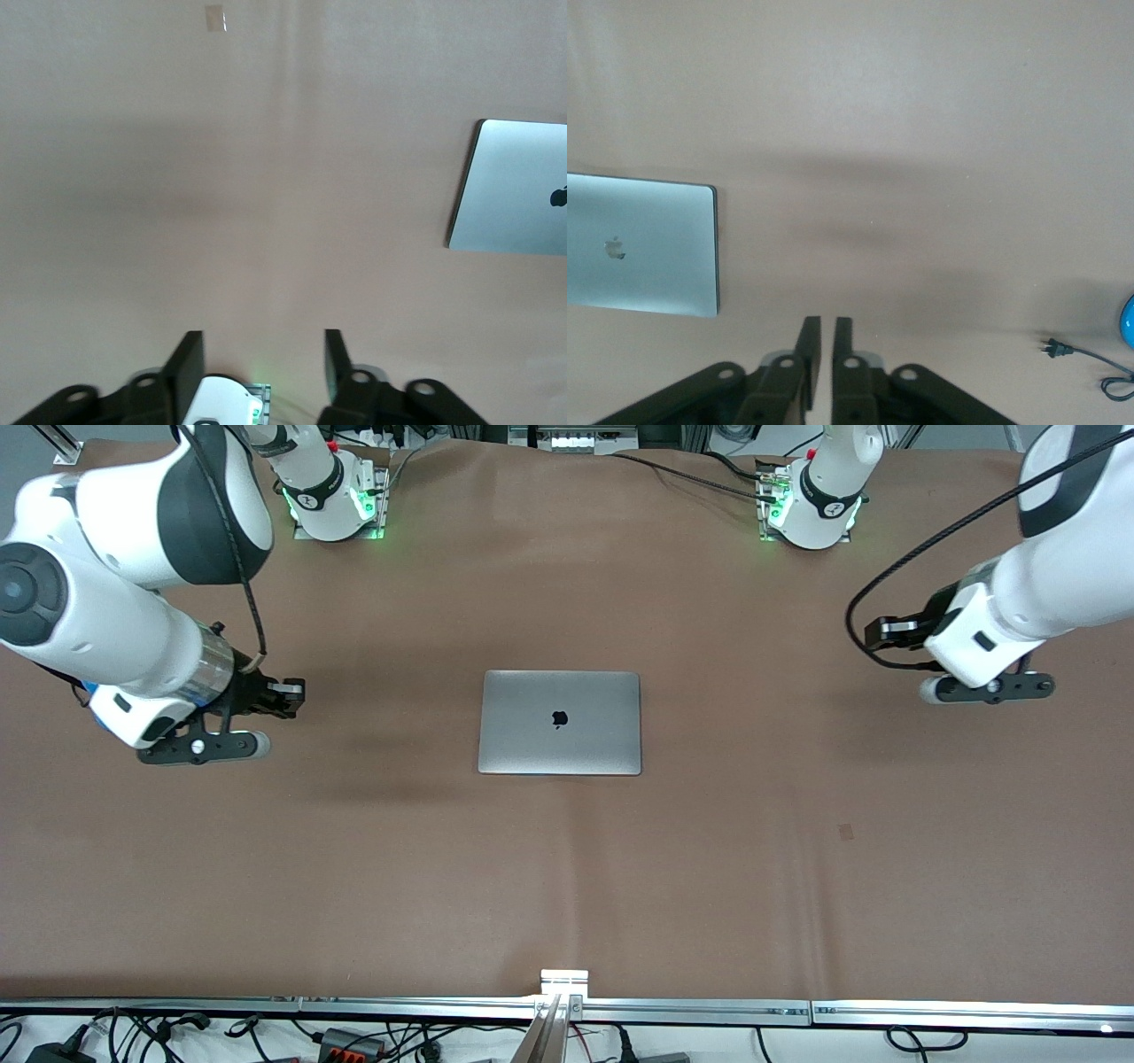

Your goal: Close laptop with both arms from behind

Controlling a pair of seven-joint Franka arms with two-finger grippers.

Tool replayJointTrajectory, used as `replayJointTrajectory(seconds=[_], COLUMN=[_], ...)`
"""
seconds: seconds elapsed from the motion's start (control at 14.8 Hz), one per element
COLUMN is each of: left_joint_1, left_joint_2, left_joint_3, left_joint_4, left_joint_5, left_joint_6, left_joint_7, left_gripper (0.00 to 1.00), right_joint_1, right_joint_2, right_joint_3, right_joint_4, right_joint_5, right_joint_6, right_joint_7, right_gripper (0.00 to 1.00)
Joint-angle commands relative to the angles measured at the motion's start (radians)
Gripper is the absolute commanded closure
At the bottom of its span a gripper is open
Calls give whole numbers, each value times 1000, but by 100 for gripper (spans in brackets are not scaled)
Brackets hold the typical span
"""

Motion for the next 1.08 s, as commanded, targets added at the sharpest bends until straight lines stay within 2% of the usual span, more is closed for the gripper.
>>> replayJointTrajectory(seconds=[0.0,0.14,0.27,0.41,0.47,0.54,0.68,0.74,0.88,1.02], left_joint_1=[-7,-7,-7,2,1,1,-2,-6,-7,-7], left_joint_2=[-34,-52,-123,-160,-176,-192,-178,-171,-174,-167], left_joint_3=[38,58,60,70,74,75,130,138,132,127], left_joint_4=[-18,-19,-111,-173,-187,-216,-216,-213,-211,-188], left_joint_5=[51,80,86,84,86,84,78,78,78,78], left_joint_6=[11,21,104,169,190,210,252,252,250,246], left_joint_7=[38,56,56,61,65,82,149,151,148,148], left_gripper=[0,0,0,0,0,0,0,0,0,0], right_joint_1=[0,-14,-100,-268,-371,-452,-635,-684,-682,-665], right_joint_2=[22,19,2,-4,-9,-29,-33,-38,-46,-70], right_joint_3=[-24,-24,9,168,271,348,501,545,548,537], right_joint_4=[63,65,69,118,141,141,137,137,137,111], right_joint_5=[4,-2,4,-11,-51,-82,-97,-132,-217,-237], right_joint_6=[-36,-34,-21,-31,-30,-19,-13,-5,-14,-2], right_joint_7=[-13,-7,-22,-35,-36,-33,-35,-35,-36,-35], right_gripper=[0,0,0,0,0,0,0,0,0,0])
